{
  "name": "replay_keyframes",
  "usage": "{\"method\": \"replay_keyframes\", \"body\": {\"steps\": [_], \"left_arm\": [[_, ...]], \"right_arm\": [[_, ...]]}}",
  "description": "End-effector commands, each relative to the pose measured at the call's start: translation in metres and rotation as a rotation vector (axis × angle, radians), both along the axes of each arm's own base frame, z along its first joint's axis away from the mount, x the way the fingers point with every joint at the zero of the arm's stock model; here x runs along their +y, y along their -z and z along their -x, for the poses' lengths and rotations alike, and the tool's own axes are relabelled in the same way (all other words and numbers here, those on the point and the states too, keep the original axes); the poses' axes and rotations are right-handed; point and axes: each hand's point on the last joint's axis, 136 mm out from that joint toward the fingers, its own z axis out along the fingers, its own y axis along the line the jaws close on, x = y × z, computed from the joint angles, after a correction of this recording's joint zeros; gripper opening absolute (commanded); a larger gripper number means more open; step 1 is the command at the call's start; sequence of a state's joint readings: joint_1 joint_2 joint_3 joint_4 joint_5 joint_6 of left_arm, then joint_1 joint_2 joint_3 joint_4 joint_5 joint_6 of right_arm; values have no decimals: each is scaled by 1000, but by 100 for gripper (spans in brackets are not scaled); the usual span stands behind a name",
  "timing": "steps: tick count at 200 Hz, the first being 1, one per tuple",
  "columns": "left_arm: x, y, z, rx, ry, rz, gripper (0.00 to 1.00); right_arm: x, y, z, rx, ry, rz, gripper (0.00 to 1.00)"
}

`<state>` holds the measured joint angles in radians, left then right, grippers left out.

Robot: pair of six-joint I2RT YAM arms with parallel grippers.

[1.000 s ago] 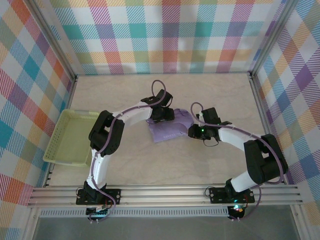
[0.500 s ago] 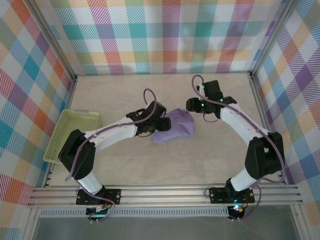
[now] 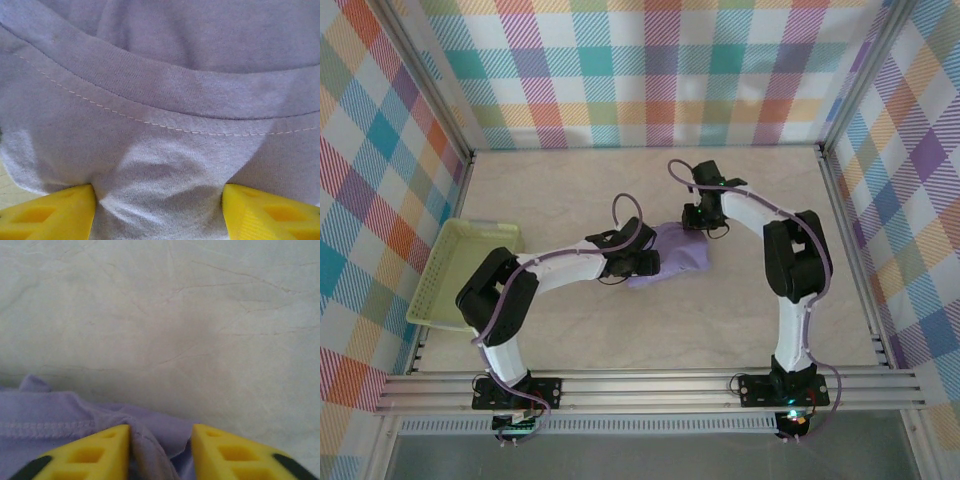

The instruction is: Fold the inside-out t-shirt

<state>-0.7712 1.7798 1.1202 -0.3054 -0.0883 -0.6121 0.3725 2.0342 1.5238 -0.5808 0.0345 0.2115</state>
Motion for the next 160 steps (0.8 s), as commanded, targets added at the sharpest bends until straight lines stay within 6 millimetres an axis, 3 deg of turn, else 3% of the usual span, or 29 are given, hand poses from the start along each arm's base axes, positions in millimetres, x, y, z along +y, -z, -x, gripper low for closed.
{"method": "replay_keyframes", "body": {"steps": [1,24,55,67,85,120,139,160], "left_arm": [[-8,3,2,-3,31,-19,68],[-8,9,7,6,41,-33,68],[-9,9,9,4,44,-34,69],[-9,7,8,2,42,-38,69],[-7,-1,7,-11,40,-40,70],[1,-32,5,-77,14,-16,71],[13,-51,6,-134,-21,0,71],[30,-59,8,-170,-65,28,71]], "right_arm": [[-5,-17,-20,-49,6,26,30],[-5,-16,-32,-46,1,27,18],[-7,-15,-44,-47,-6,43,13],[-8,-24,-44,-54,-4,46,14],[-11,-47,-37,-72,3,33,26],[14,-86,20,-98,-34,-49,42],[28,-82,61,-76,-53,-33,54],[38,-70,95,-38,-52,-31,56]]}}
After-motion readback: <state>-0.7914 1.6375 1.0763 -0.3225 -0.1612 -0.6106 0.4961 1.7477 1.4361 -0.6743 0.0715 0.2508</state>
